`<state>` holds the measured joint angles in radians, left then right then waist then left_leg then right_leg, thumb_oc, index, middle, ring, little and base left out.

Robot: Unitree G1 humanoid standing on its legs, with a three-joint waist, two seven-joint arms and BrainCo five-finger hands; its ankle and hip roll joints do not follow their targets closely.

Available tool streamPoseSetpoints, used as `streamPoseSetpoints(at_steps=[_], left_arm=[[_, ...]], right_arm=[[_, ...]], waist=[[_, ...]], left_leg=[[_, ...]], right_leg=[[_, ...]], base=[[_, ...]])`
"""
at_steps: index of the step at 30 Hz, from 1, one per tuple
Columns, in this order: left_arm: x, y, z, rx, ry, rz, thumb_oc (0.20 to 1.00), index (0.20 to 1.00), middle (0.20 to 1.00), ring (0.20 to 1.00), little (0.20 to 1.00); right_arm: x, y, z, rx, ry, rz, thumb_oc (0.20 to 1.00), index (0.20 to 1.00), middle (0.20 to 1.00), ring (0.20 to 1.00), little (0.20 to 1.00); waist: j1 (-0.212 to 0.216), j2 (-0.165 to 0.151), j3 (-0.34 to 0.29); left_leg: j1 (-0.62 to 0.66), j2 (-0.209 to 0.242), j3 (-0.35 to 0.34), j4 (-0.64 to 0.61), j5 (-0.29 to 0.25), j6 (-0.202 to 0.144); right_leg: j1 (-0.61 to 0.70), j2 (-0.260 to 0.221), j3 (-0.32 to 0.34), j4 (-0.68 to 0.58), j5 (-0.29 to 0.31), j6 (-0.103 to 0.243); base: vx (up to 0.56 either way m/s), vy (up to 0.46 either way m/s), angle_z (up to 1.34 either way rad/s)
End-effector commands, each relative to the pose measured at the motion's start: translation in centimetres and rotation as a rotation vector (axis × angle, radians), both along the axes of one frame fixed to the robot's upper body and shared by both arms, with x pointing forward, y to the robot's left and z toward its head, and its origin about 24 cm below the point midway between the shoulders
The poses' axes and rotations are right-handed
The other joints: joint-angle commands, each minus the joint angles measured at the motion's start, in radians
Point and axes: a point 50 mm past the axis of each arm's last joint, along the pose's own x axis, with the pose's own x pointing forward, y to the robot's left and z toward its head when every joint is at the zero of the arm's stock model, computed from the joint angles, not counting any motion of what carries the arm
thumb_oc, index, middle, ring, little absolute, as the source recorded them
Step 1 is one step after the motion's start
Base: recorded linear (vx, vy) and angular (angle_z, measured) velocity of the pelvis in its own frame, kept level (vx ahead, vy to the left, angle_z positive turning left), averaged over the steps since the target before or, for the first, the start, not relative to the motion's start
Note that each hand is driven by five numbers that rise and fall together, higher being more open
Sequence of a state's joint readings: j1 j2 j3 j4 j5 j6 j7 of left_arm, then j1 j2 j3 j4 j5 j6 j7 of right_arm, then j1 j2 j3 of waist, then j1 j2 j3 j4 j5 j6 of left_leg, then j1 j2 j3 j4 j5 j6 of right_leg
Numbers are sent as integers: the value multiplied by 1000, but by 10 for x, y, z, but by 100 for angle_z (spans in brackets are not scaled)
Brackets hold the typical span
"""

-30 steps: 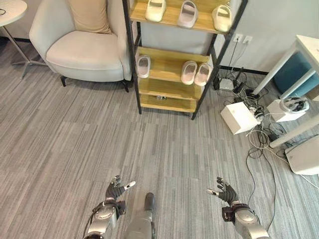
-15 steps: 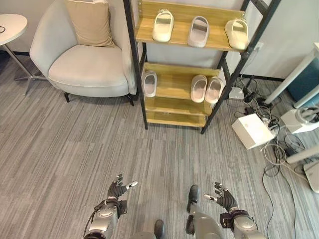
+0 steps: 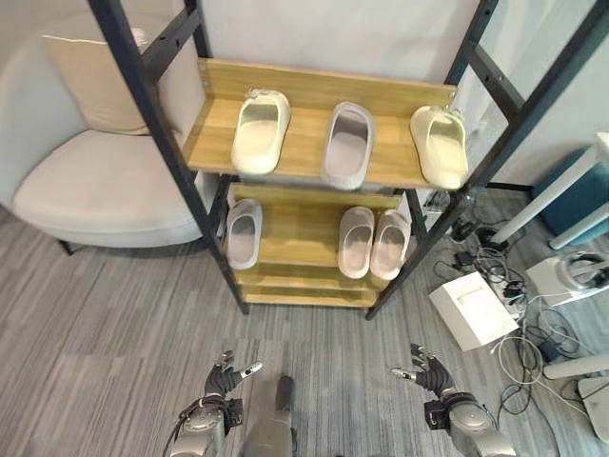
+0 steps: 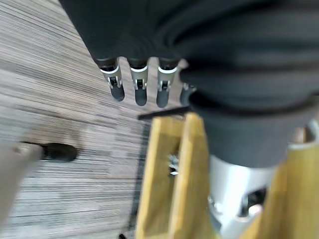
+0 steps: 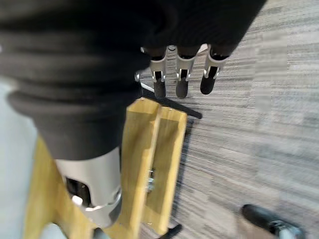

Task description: Arrange the slippers neatly on the shoe rack.

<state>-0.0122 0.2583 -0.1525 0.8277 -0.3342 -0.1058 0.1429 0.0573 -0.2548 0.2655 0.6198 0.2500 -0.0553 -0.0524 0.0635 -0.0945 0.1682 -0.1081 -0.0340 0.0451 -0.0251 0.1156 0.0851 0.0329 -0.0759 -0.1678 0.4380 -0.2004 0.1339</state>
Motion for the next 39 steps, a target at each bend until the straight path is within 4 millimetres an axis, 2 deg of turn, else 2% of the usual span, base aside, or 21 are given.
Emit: streamPoseSetpoints(at_steps=[1, 3, 4, 6, 7, 8, 10, 12, 14, 16, 20, 25, 28, 29, 31, 32, 33, 34, 36, 37, 39], left_arm=[[20, 6, 16, 20, -99, -9, 1000, 1000, 1000, 1000, 1000], [24, 6, 18, 20, -110, -5, 1000, 1000, 1000, 1000, 1000], [27, 7, 19, 21, -115, 0, 1000, 1000, 1000, 1000, 1000], [29, 8, 20, 26, -116, 4, 1000, 1000, 1000, 1000, 1000], [29, 8, 20, 25, -115, 4, 1000, 1000, 1000, 1000, 1000], [29, 4, 20, 20, -120, -1, 1000, 1000, 1000, 1000, 1000], [33, 0, 21, 5, -133, -4, 1000, 1000, 1000, 1000, 1000], [37, -3, 23, -2, -144, -9, 1000, 1000, 1000, 1000, 1000], [44, -12, 27, -13, -167, -46, 1000, 1000, 1000, 1000, 1000], [43, -15, 26, -17, -161, -58, 1000, 1000, 1000, 1000, 1000], [40, -18, 24, -19, -153, -81, 1000, 1000, 1000, 1000, 1000], [37, -16, 23, -15, -143, -88, 1000, 1000, 1000, 1000, 1000], [35, -14, 20, -5, -127, -91, 1000, 1000, 1000, 1000, 1000], [38, -12, 23, 1, -144, -85, 1000, 1000, 1000, 1000, 1000], [44, -8, 28, 13, -165, -89, 1000, 1000, 1000, 1000, 1000], [44, -9, 28, 13, -165, -90, 1000, 1000, 1000, 1000, 1000], [42, -8, 27, 13, -159, -93, 1000, 1000, 1000, 1000, 1000], [42, -7, 27, 13, -159, -92, 1000, 1000, 1000, 1000, 1000], [38, -4, 25, 17, -145, -88, 1000, 1000, 1000, 1000, 1000], [38, -4, 25, 17, -144, -88, 1000, 1000, 1000, 1000, 1000], [38, 1, 25, 22, -143, -56, 1000, 1000, 1000, 1000, 1000]], right_arm=[[20, -6, 21, -29, -117, 38, 1000, 1000, 1000, 1000, 1000], [18, -10, 21, -38, -117, 24, 1000, 1000, 1000, 1000, 1000], [16, -12, 21, -44, -116, 11, 1000, 1000, 1000, 1000, 1000], [12, -13, 22, -43, -121, 11, 1000, 1000, 1000, 1000, 1000], [12, -13, 22, -43, -120, 11, 1000, 1000, 1000, 1000, 1000], [7, -17, 17, -40, -96, -9, 1000, 1000, 1000, 1000, 1000], [7, -23, 17, -44, -94, -26, 1000, 1000, 1000, 1000, 1000], [7, -26, 18, -50, -96, -29, 1000, 1000, 1000, 1000, 1000], [9, -35, 21, -71, -106, -53, 1000, 1000, 1000, 1000, 1000], [8, -37, 21, -76, -99, -50, 1000, 1000, 1000, 1000, 1000], [7, -35, 19, -73, -88, -42, 1000, 1000, 1000, 1000, 1000], [6, -28, 16, -65, -73, -24, 1000, 1000, 1000, 1000, 1000], [4, -26, 13, -65, -60, -25, 1000, 1000, 1000, 1000, 1000], [8, -23, 15, -65, -73, -15, 1000, 1000, 1000, 1000, 1000], [15, -16, 20, -68, -105, 27, 1000, 1000, 1000, 1000, 1000], [15, -16, 20, -68, -105, 27, 1000, 1000, 1000, 1000, 1000], [19, -13, 25, -80, -128, 57, 1000, 1000, 1000, 1000, 1000], [20, -11, 27, -83, -139, 77, 1000, 1000, 1000, 1000, 1000], [27, 1, 45, -103, -231, 191, 1000, 1000, 1000, 1000, 1000], [27, 1, 45, -103, -231, 191, 1000, 1000, 1000, 1000, 1000], [23, 4, 92, -143, -426, 352, 1000, 1000, 1000, 1000, 1000]], waist=[[14, 32, 41], [-2, 32, 46], [-19, 26, 43], [-31, 17, 35], [-32, 17, 36], [-40, 15, 13], [-44, 17, 15], [-48, 19, 15], [-56, 21, 16], [-59, 26, 4], [-60, 35, -12], [-56, 31, -5], [-60, 22, -1], [-57, 12, 14], [-45, 24, 36], [-44, 24, 38], [-37, 29, 36], [-32, 29, 27], [-13, 11, -3], [-13, 11, -3], [-37, -1, -10]], left_leg=[[85, 73, 11, 27, -100, -107], [119, 80, -1, 6, -113, -126], [149, 87, -18, -8, -128, -142], [178, 101, -29, -20, -141, -157], [180, 102, -30, -21, -141, -157], [178, 130, -36, 14, -150, -174], [152, 129, -59, 75, -141, -182], [134, 127, -70, 95, -129, -187], [92, 149, -22, 56, -96, -189], [100, 151, -12, 41, -97, -193], [134, 140, 4, -6, -116, -183], [163, 108, 11, -35, -132, -158], [179, 76, 39, -61, -139, -140], [172, 59, 60, -61, -138, -133], [132, 72, 73, -42, -118, -120], [133, 71, 73, -41, -119, -120], [123, 76, 76, -39, -112, -117], [114, 77, 79, -40, -110, -117], [102, 73, 101, -43, -98, -128], [102, 74, 101, -43, -98, -128], [115, 98, 115, -46, -84, -146]], right_leg=[[-162, -96, -43, -105, 221, 41], [-162, -111, -44, -245, 233, 34], [-176, -114, -9, -347, 265, 46], [-174, -102, 7, -394, 285, 53], [-171, -101, 6, -395, 285, 53], [-143, -67, 14, -404, 264, 35], [-122, -50, -4, -410, 251, 13], [-112, -48, -17, -415, 247, 8], [-88, -57, -53, -440, 240, 10], [-83, -57, -61, -448, 238, 11], [-68, -61, -59, -462, 241, 18], [-85, -78, -25, -452, 267, 36], [-113, -109, -3, -461, 326, 68], [-143, -128, 13, -469, 381, 92], [-149, -115, 29, -358, 315, 81], [-149, -115, 30, -354, 312, 81], [-126, -103, 29, -319, 268, 72], [-116, -99, 26, -323, 252, 66], [-55, -91, 5, -407, 237, 64], [-53, -91, 5, -410, 238, 64], [-31, -67, 12, -468, 233, 52]], base=[[230, -59, -17], [322, -175, 25], [299, -192, 48], [277, -213, 51], [412, -384, 56], [267, -281, 52], [186, -219, 44], [60, -62, 71], [61, -18, 32], [68, 27, 37], [71, 100, -8], [-37, 152, -13], [-121, 208, -10], [-316, 197, -27], [-296, 110, -42], [-147, 42, -46], [-94, 23, -29], [-132, 22, -26], [-63, -24, -19], [-32, -84, -40], [-41, -145, -34]])
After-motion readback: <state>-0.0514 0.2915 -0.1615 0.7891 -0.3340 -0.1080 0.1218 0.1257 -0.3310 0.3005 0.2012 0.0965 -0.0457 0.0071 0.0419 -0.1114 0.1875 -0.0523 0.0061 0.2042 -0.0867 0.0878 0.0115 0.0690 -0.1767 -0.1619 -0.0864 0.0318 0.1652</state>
